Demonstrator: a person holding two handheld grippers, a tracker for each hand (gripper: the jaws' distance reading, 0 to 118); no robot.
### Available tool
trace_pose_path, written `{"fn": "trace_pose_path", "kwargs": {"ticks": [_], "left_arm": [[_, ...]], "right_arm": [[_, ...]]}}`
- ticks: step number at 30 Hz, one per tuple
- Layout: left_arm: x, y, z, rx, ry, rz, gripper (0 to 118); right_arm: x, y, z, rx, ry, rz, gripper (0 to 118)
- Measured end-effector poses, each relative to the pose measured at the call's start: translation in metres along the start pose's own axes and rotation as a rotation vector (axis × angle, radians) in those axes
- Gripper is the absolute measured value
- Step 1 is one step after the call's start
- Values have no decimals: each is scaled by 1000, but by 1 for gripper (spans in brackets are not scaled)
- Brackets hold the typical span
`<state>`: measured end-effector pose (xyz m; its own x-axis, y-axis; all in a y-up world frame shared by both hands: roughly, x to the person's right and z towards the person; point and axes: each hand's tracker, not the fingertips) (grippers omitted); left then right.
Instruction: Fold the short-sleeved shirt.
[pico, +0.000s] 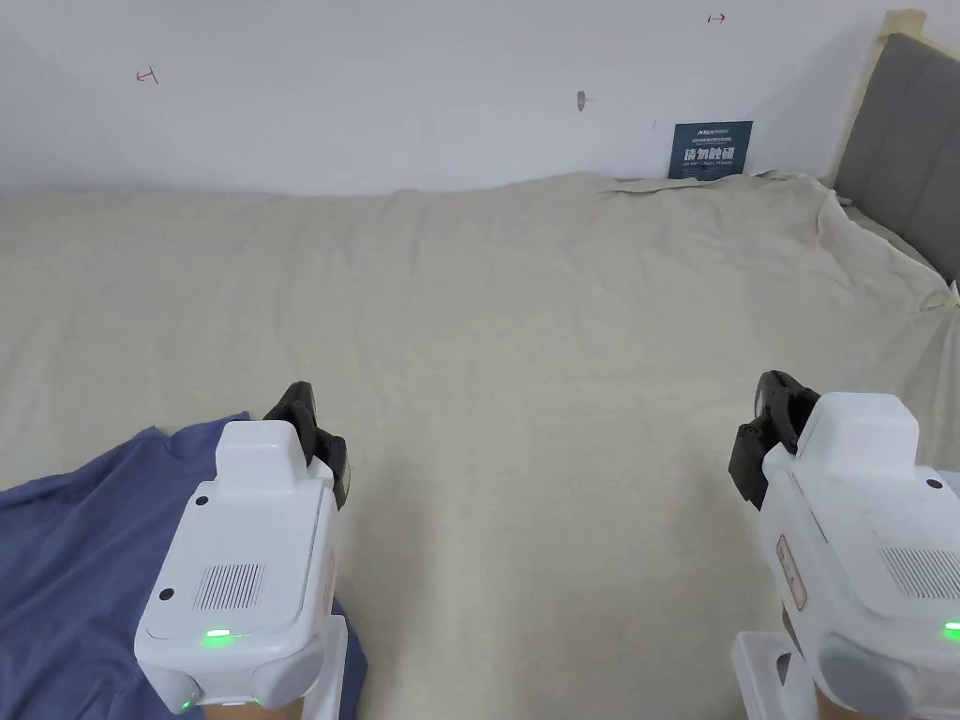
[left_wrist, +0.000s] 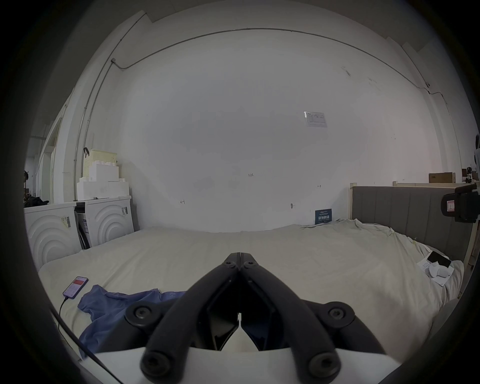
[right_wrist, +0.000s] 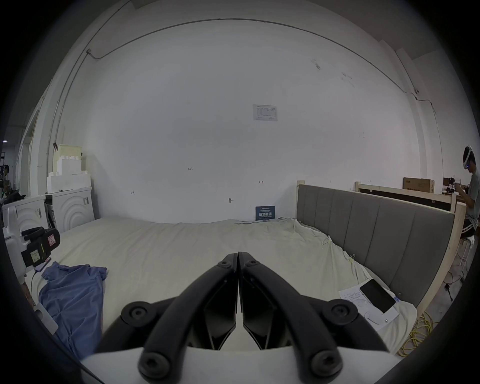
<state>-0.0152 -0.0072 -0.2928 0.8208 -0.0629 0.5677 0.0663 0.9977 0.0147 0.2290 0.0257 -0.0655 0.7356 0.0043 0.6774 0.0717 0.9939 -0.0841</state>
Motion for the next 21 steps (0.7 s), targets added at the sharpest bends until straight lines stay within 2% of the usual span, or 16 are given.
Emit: {"fn": "trace_pose_path", "kwargs": {"ticks": [15,21], "left_arm": [[-6,2,0,0,14,5,0],[-29,4,5,6,64,-7,0]], "right_arm": [[-5,2,-1,5,7,11,0],[-24,6,-11,21,41,37,0]]}}
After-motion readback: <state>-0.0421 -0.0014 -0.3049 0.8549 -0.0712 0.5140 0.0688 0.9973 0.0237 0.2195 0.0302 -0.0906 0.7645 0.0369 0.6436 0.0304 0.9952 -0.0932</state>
